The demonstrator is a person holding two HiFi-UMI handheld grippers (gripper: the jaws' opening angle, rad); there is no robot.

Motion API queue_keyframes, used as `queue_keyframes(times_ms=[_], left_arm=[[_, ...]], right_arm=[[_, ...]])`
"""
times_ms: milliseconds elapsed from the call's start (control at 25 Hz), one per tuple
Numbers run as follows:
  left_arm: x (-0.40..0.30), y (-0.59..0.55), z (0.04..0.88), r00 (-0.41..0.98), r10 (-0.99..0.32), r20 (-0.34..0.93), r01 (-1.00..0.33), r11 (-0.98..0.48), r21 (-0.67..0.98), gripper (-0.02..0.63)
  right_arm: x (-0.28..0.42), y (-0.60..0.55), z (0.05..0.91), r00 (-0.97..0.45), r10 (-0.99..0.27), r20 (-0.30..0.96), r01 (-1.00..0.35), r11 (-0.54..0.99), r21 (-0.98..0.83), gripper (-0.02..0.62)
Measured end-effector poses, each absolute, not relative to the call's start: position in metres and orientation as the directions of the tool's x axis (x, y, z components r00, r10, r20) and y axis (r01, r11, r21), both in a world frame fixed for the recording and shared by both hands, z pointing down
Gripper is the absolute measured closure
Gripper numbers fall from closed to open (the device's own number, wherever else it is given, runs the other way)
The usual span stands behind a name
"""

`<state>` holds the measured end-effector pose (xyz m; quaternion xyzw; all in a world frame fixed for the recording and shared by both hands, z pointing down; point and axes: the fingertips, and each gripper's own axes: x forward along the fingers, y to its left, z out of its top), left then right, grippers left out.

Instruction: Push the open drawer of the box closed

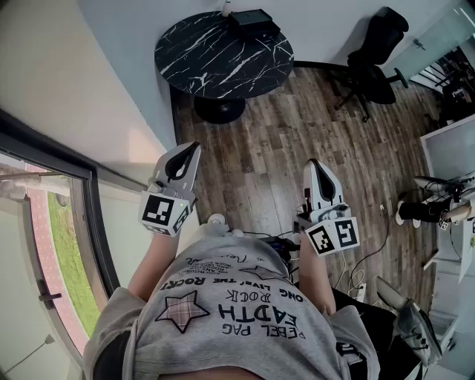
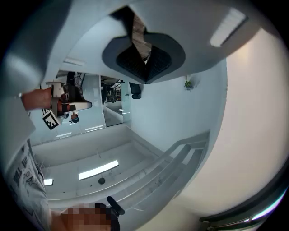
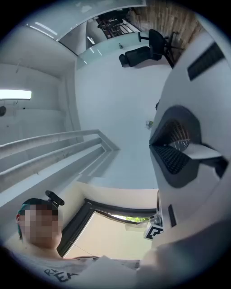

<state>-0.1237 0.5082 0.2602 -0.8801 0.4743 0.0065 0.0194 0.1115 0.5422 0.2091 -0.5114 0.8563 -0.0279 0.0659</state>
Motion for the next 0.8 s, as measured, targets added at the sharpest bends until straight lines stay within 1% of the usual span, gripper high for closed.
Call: queue_keyframes(times_ms=[520,800], left_arm=[[-0.132,0.479,0.256,0.552,-0.833,-0.035,-0.834,-0.551,-0.045,0.597],[-0.135,0.460,0.260,0.574,-0.818,-0.040,-0.819,-0.572,-0.046,0.597]], right_arm=[[0.101,0.523,0.209,-0.465,-0.882,-0.080,-0.878,0.471,-0.084,0.583],[0.086,0.505,0.219,-0.482,-0.873,-0.076,-0.867,0.488,-0.105,0.581]])
